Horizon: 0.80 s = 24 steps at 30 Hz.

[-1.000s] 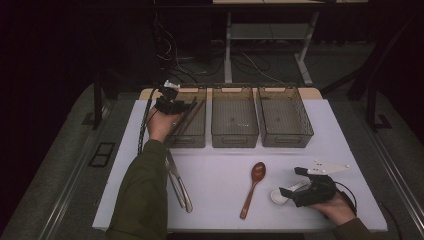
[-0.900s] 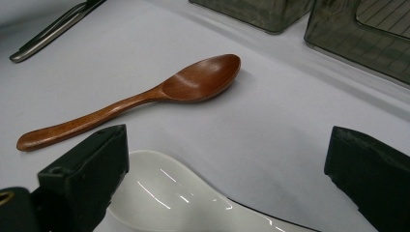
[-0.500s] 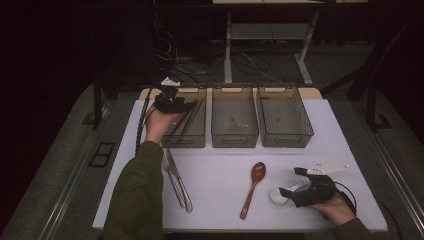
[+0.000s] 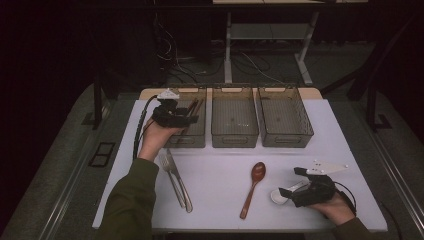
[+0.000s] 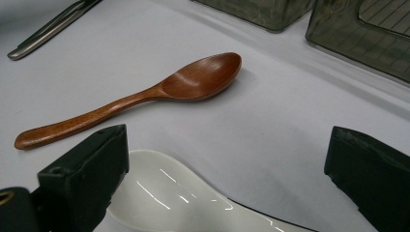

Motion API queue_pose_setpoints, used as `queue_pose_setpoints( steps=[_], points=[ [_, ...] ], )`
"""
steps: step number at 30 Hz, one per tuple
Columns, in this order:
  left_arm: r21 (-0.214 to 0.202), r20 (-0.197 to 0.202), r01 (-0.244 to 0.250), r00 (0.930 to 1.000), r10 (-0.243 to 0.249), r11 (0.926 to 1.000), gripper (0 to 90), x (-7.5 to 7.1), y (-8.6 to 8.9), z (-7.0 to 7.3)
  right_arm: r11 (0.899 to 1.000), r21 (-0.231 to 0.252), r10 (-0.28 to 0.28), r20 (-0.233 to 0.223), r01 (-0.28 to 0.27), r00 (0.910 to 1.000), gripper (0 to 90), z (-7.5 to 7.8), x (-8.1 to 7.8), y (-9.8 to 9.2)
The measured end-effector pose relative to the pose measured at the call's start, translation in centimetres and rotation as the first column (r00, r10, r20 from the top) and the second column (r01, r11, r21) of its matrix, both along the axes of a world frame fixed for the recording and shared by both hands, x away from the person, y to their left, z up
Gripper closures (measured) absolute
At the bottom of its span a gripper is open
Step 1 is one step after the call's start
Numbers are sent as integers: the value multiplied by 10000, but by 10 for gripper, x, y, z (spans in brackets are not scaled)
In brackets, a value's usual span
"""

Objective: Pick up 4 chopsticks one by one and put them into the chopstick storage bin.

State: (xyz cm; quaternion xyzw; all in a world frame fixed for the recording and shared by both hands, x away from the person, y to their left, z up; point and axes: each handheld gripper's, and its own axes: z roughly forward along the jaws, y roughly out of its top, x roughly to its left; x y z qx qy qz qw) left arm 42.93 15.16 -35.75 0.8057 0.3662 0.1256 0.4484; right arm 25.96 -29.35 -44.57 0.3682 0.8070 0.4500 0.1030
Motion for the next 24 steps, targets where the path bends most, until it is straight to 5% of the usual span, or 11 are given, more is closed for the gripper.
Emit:
queue_pose_setpoints(
  steps=[24],
  points=[
    [-45, 322, 732, 9968, -730, 9973, 223, -91, 4, -33, 10000, 26, -5, 67, 5, 10000, 18, 2, -2, -1]
  ],
)
